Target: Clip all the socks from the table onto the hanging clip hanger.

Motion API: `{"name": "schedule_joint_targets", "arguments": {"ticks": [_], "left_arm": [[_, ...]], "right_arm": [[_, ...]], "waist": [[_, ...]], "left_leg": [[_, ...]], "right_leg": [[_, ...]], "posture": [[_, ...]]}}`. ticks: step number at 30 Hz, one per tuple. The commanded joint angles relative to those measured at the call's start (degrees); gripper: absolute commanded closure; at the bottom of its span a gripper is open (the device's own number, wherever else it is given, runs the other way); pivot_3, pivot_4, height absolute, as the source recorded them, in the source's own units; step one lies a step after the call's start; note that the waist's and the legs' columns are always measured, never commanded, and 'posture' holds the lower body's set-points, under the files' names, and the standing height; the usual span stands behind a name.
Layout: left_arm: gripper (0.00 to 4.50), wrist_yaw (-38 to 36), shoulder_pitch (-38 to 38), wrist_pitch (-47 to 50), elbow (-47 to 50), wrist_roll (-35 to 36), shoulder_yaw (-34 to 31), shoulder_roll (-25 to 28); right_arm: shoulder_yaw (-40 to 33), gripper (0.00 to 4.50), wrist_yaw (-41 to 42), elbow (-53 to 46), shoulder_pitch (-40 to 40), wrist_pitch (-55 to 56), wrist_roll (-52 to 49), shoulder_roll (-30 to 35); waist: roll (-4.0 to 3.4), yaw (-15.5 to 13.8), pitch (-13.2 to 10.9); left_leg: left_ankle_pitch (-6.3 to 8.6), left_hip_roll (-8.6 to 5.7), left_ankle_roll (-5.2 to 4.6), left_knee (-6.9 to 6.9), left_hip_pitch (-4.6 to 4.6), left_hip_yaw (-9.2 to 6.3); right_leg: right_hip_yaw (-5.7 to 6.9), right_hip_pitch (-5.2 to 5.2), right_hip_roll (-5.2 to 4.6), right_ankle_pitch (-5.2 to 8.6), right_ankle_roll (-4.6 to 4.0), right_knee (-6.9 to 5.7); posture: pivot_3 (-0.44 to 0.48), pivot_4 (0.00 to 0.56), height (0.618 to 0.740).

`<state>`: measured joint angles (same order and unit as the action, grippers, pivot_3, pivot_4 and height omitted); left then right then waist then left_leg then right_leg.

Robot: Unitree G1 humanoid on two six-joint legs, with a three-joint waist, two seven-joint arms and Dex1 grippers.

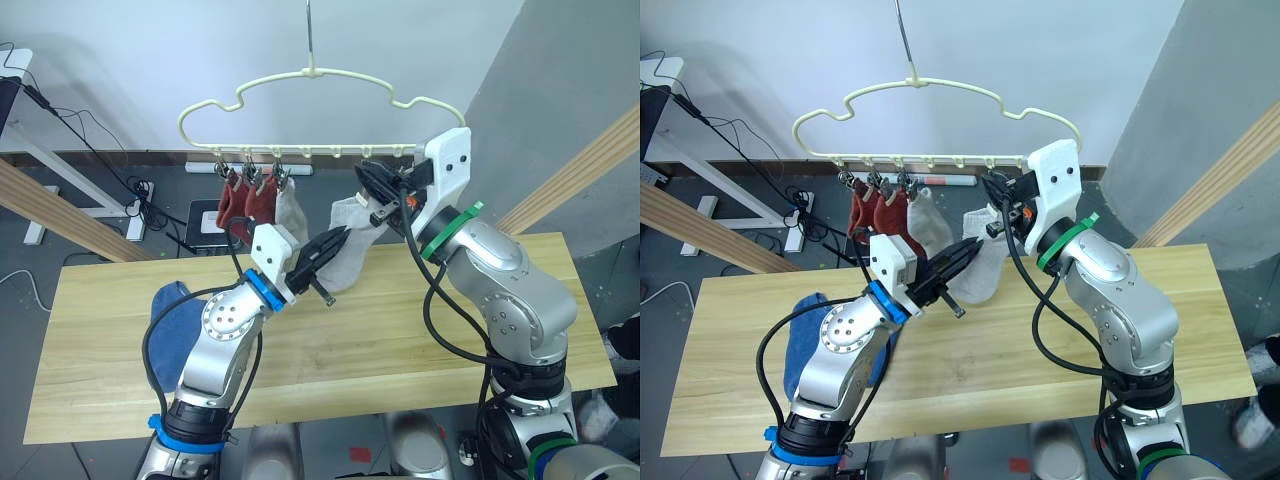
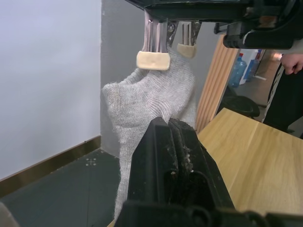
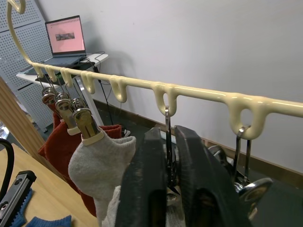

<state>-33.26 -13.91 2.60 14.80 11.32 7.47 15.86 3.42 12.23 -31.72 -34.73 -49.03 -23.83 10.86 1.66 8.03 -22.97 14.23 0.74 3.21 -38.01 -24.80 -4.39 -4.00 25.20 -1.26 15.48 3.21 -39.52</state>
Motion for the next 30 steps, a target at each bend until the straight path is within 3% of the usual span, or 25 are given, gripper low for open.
{"name": "schedule_joint_targets", "arguments": {"ticks": [1,10,11,19,24,30], "left_arm": [[4.50,0.3,0.4,-0.1,0.7,0.7,-0.4,-0.3],[4.50,1.9,0.0,-0.6,-0.4,-1.0,-0.5,-0.5],[4.04,2.2,0.1,-0.6,-0.6,-1.8,-0.5,-0.2],[1.85,0.2,0.6,0.5,0.2,0.4,-1.2,0.7],[0.42,-4.2,1.4,4.8,4.8,6.0,-4.0,5.4],[0.42,-5.6,0.0,13.0,9.7,13.0,-7.8,9.7]], "right_arm": [[0.0,2.75,1.9,-3.1,0.9,-1.0,-1.4,1.9],[-5.0,2.75,9.3,-8.9,4.8,-5.5,-10.0,10.4],[-5.3,2.72,9.9,-9.4,5.2,-5.5,-10.6,11.6],[-5.9,2.72,10.5,-12.0,8.5,-3.9,-11.2,16.7],[-4.1,2.72,7.7,-12.3,10.0,-0.7,-6.4,17.3],[-1.2,2.72,4.7,-9.4,9.3,3.7,0.7,16.7]], "waist": [[0.00,0.0,0.0],[0.00,-0.1,0.0],[0.00,-0.1,0.0],[0.00,0.0,0.0],[0.00,0.1,0.0],[0.00,-0.1,0.0]], "left_leg": [[0.00,0.00,0.00,0.00,0.00,0.00],[0.00,-0.02,0.00,0.00,-0.01,0.00],[0.00,-0.02,-0.01,-0.01,-0.01,-0.02],[0.00,-0.03,-0.01,-0.01,0.00,0.00],[0.00,-0.01,0.00,-0.01,0.00,0.01],[-0.01,-0.01,0.02,-0.02,0.00,0.00]], "right_leg": [[0.00,0.00,0.00,0.00,0.00,0.00],[0.00,-0.02,0.00,0.00,0.00,0.00],[0.02,-0.04,0.00,0.00,0.00,0.02],[0.00,-0.03,0.03,0.00,0.00,0.01],[-0.02,-0.02,0.04,0.00,0.01,0.00],[0.00,-0.02,0.04,0.01,0.02,0.02]], "posture": [[-0.228,0.388,0.740],[-0.234,0.389,0.740],[-0.234,0.389,0.740],[-0.240,0.391,0.740],[-0.237,0.392,0.740],[-0.222,0.390,0.740]]}}
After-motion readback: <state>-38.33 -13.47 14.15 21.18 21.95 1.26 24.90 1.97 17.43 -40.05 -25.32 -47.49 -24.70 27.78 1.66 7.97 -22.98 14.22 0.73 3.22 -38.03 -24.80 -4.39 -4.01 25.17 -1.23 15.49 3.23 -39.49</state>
